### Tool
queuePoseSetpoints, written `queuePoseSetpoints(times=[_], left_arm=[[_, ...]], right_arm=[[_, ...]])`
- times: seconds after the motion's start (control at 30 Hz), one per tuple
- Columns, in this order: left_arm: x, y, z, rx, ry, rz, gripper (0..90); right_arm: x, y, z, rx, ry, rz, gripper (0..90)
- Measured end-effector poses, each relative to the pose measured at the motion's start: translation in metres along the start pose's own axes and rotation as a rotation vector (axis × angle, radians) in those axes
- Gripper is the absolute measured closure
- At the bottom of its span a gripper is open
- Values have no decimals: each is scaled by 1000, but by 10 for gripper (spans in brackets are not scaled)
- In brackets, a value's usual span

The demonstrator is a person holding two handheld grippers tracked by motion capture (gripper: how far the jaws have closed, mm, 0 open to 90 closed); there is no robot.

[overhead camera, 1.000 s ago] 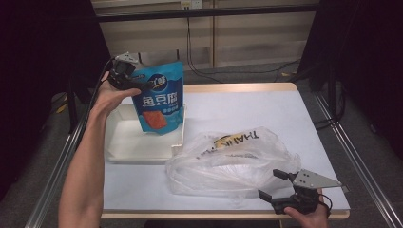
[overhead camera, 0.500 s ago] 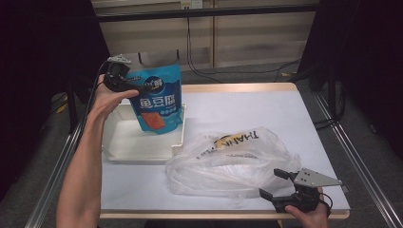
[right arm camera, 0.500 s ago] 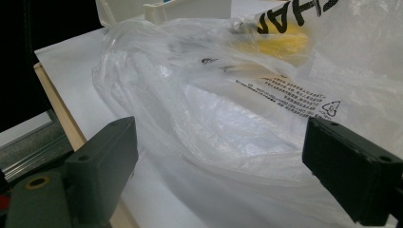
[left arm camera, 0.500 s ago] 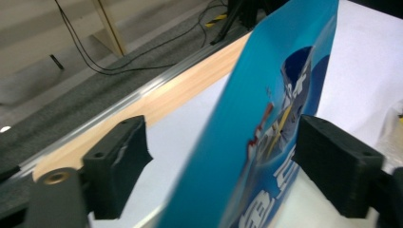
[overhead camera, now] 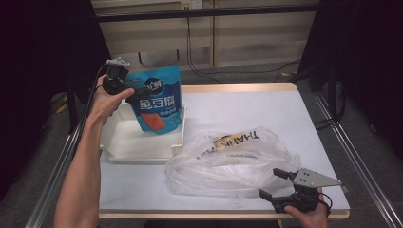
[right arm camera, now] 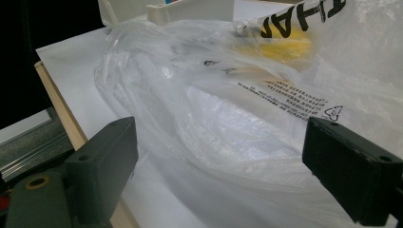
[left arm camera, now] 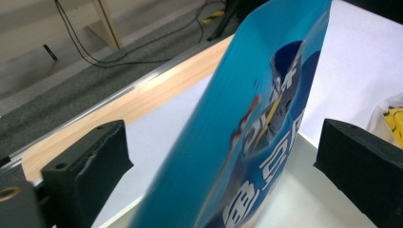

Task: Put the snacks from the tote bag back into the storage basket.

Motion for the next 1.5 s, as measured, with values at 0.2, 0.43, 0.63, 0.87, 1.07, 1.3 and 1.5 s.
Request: queuePoseSetpoints(times=[0.2, 0.43, 0.63, 0.87, 1.07, 1.3, 1.5], left_arm=[[-1, -11, -3, -7, 21, -22, 28], [-9, -16, -14, 7, 44, -17, 42], [-20, -23, -25, -22, 88, -5, 59], [-41, -39, -33, -79, 79, 30, 51], [-49, -51, -38, -112, 56, 28, 31], [-73, -70, -46, -109, 66, 80, 50], [-87, -87, -59, -139, 66, 67, 64]], right_arm=[[2, 1, -1, -2, -6, -2, 115], [3, 2, 0, -4, -4, -11, 115], [4, 2, 0, -3, 4, -18, 114], [4, 2, -1, -1, 0, -20, 114], [4, 2, -1, -1, -1, -19, 115], [4, 2, -1, -3, -9, -20, 114], [4, 2, -3, -3, -12, -17, 114]])
Point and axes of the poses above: each handheld gripper's, and its own axes: z roughly forward along the jaws, y roughly out of its top, x roughly to its left, the point moved 2 cm from there along z, roughly forward along the jaws, and after that the axes turned 12 degrees about -y, right-handed, at the moved point
